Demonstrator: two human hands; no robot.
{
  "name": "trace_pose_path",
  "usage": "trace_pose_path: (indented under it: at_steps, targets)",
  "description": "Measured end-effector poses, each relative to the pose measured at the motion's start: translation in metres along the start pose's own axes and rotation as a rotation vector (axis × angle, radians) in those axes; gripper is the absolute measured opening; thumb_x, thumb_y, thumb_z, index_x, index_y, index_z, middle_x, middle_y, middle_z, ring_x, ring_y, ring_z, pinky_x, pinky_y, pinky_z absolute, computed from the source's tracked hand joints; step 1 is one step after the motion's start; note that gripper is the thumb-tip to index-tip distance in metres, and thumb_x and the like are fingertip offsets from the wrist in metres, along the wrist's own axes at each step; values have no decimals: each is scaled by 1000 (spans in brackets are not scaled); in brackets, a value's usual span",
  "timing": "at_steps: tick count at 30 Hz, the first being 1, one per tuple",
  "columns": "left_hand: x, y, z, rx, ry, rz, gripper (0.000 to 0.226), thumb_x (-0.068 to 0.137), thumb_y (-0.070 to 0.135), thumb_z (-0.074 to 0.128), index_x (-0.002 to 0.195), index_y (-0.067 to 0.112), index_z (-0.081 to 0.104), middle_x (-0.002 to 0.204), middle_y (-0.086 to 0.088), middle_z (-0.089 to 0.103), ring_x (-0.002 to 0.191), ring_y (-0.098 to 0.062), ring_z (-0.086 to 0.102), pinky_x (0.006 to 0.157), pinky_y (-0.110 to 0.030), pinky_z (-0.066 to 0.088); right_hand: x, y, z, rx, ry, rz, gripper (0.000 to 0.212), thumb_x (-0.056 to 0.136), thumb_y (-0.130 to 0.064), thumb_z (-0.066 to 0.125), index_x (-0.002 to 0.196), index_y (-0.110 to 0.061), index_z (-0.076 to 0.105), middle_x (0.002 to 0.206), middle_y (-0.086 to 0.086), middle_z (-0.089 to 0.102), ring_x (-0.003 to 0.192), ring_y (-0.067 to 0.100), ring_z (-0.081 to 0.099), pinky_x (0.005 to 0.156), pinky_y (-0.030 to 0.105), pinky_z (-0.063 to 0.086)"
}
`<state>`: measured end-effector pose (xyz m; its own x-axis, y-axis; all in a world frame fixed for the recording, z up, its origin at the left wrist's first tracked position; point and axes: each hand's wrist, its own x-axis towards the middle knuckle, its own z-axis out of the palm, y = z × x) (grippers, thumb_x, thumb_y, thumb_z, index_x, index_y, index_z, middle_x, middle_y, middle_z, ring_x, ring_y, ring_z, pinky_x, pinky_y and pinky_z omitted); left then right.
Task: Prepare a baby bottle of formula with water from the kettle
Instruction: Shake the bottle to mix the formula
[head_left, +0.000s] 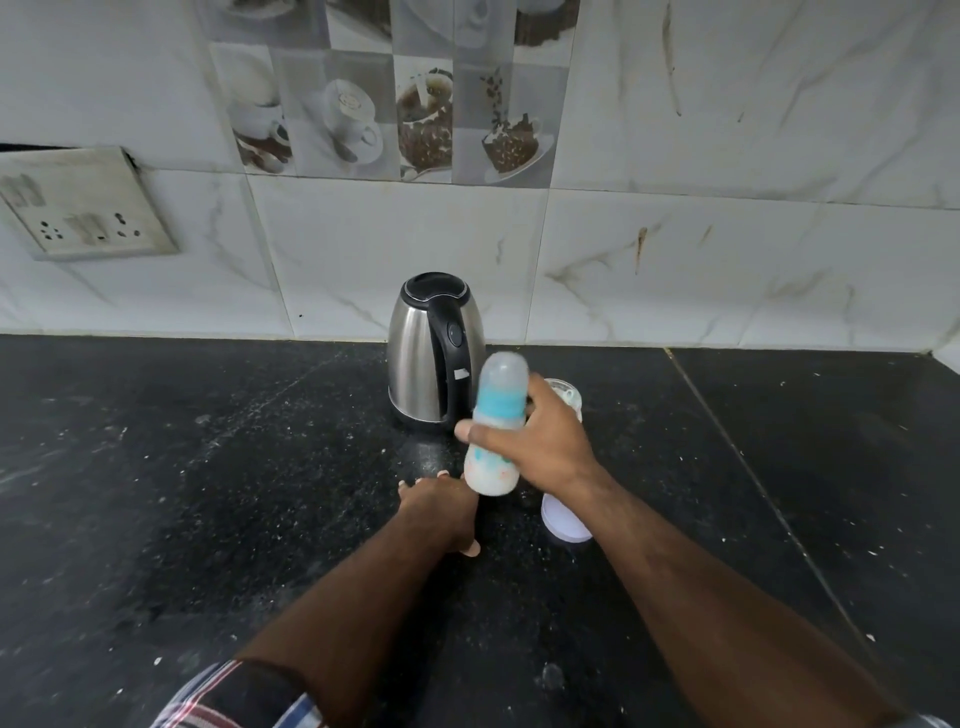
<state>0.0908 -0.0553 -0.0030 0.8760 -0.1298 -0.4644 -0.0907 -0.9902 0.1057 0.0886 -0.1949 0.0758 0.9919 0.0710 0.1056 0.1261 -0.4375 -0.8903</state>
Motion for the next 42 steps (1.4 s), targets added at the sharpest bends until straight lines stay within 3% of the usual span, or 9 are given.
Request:
trace_pose_path:
  at_steps: [6, 10, 14, 18, 21, 26, 29, 33, 42]
  targets:
    - [0, -2, 2, -29, -1, 5, 97, 80, 38, 84, 159, 20, 30, 158, -14, 43, 144, -39, 44, 118, -59, 35, 0, 5, 7, -10, -41, 36, 70, 62, -49, 93, 118, -28, 57, 103, -10, 69, 92, 7, 69, 78, 32, 59]
    - [-2, 0, 0, 13, 6, 6, 93, 79, 41, 84, 153, 15, 33, 152, -16, 48, 139, -40, 48, 113, -63, 39, 8, -2, -2, 223, 138, 33, 61, 66, -38, 94, 113, -21, 58, 99, -4, 71, 86, 12, 71, 74, 31, 61]
    - [-2, 0, 0, 1, -14, -3, 96, 81, 40, 83, 158, 16, 30, 155, -15, 46, 140, -38, 47, 116, -60, 38, 2, -3, 0, 35, 12, 8, 64, 64, -45, 94, 113, -30, 56, 101, -12, 69, 89, 3, 68, 76, 24, 57]
    - [-5, 1, -2, 13, -3, 7, 95, 81, 41, 83, 155, 15, 30, 153, -17, 47, 140, -41, 47, 115, -63, 37, 10, -8, -6, 256, 174, 8, 59, 63, -41, 94, 107, -25, 58, 94, -7, 70, 82, 8, 70, 75, 32, 60]
    - [-5, -1, -1, -9, 4, 4, 96, 80, 39, 84, 157, 17, 31, 155, -15, 47, 141, -39, 46, 116, -61, 36, 1, -4, 1, 29, -29, 16, 69, 61, -48, 93, 116, -28, 57, 102, -11, 69, 90, 5, 69, 80, 32, 59]
    - [-6, 1, -4, 22, -3, 10, 94, 82, 41, 83, 155, 14, 30, 154, -18, 45, 140, -41, 47, 115, -64, 36, 9, -5, -5, 212, 165, 30, 59, 68, -35, 93, 113, -22, 57, 96, -10, 68, 83, 5, 68, 72, 26, 56]
    - [-6, -1, -1, -9, 1, 9, 96, 81, 39, 83, 158, 17, 30, 157, -16, 43, 142, -39, 45, 117, -61, 35, 1, 4, 0, 8, -40, 9, 68, 64, -43, 94, 119, -29, 58, 101, -14, 69, 91, 4, 68, 77, 25, 57]
    - [-5, -2, 0, 13, 19, 17, 96, 81, 42, 83, 156, 16, 30, 155, -17, 44, 140, -40, 47, 115, -63, 37, 1, 9, -4, 165, 147, 43, 54, 66, -39, 93, 107, -32, 59, 99, -7, 71, 90, 12, 71, 79, 36, 62]
    - [-10, -10, 1, -40, 63, 33, 84, 77, 46, 84, 147, 23, 44, 147, -7, 55, 134, -31, 55, 112, -57, 42, -8, 18, -6, -16, -21, 44, 58, 65, -44, 93, 110, -38, 57, 100, -14, 69, 92, 4, 68, 79, 27, 56]
